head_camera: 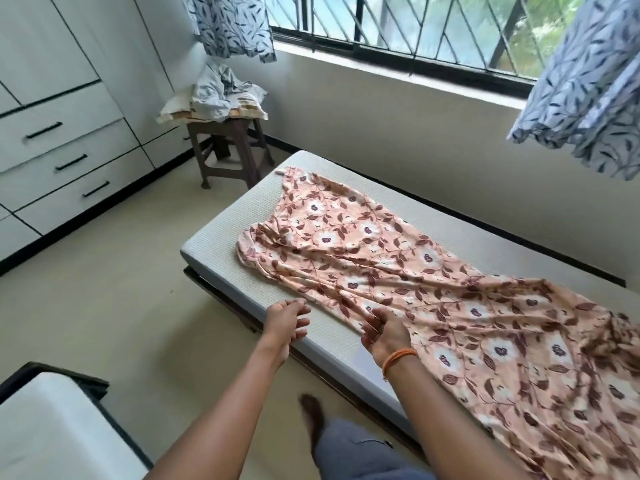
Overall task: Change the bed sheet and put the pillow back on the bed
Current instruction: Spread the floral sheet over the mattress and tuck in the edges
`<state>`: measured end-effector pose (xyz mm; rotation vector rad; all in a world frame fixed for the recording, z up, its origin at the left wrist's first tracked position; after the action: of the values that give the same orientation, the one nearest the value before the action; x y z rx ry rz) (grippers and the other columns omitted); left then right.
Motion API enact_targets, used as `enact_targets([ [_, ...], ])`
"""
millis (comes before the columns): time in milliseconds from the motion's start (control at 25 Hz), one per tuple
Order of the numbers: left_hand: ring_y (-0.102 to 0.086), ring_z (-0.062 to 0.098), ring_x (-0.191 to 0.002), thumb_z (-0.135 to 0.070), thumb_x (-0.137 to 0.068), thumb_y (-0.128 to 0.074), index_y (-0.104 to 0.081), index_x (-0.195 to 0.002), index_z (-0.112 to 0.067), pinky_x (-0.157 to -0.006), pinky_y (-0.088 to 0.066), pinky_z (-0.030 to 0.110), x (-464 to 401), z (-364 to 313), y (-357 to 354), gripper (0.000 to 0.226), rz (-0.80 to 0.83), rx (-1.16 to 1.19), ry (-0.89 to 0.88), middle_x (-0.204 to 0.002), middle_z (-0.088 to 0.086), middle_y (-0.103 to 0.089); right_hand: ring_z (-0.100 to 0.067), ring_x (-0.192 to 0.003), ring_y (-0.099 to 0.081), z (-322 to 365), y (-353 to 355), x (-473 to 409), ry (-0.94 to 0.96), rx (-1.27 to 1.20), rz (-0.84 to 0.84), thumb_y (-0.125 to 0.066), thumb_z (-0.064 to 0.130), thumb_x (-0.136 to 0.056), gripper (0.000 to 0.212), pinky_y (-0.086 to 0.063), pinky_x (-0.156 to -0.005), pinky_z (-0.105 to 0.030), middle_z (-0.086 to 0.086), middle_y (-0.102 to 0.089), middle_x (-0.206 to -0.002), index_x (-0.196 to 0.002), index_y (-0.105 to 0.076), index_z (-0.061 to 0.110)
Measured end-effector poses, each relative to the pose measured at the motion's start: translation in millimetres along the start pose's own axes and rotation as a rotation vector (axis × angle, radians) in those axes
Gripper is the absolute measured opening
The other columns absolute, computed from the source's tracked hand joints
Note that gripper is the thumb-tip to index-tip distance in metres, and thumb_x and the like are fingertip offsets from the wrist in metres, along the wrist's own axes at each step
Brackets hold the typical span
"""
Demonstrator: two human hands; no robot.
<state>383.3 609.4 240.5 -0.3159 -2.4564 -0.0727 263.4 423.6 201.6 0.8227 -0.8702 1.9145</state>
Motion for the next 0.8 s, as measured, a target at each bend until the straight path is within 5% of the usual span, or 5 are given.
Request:
enact_targets([
  [520, -0.057, 0.013, -0.064, -0.017, -0.095, -0.058, -0.063, -0.091, -0.014, -0.052, -0.045, 0.023, -249, -268, 251, 0.006, -0.162, 0.041, -0.058, -0.086, 0.001, -0.068, -0.012, -0.052, -0.044, -11, -504, -106, -0.075, 0.007, 0.250, -0.051, 0.017, -0.091, 0.018, -0.036, -0.051, -0.023, 0.002, -0.055, -0.063, -0.074, -0.058, 0.017],
  [800, -0.057, 0.015, -0.066, -0.018, -0.095, -0.059, -0.063, -0.094, -0.013, -0.058, -0.047, 0.027, -407, -369, 360, 0.007, -0.078, 0.083, -0.032, -0.085, 0.001, -0.067, -0.013, -0.058, -0.046, -24, -696, -167, -0.024, -0.007, 0.227, -0.051, 0.020, -0.092, 0.015, -0.034, -0.060, -0.027, 0.002, -0.056, -0.071, -0.079, -0.057, 0.019],
])
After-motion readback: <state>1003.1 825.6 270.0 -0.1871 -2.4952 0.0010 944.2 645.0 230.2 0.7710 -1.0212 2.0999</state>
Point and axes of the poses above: each hand's wrist, its own x-axis away from the middle knuckle, its own y-axis out of the back of the hand, z = x × y, the point moved 8 cm from there along -x, towards the middle knuckle
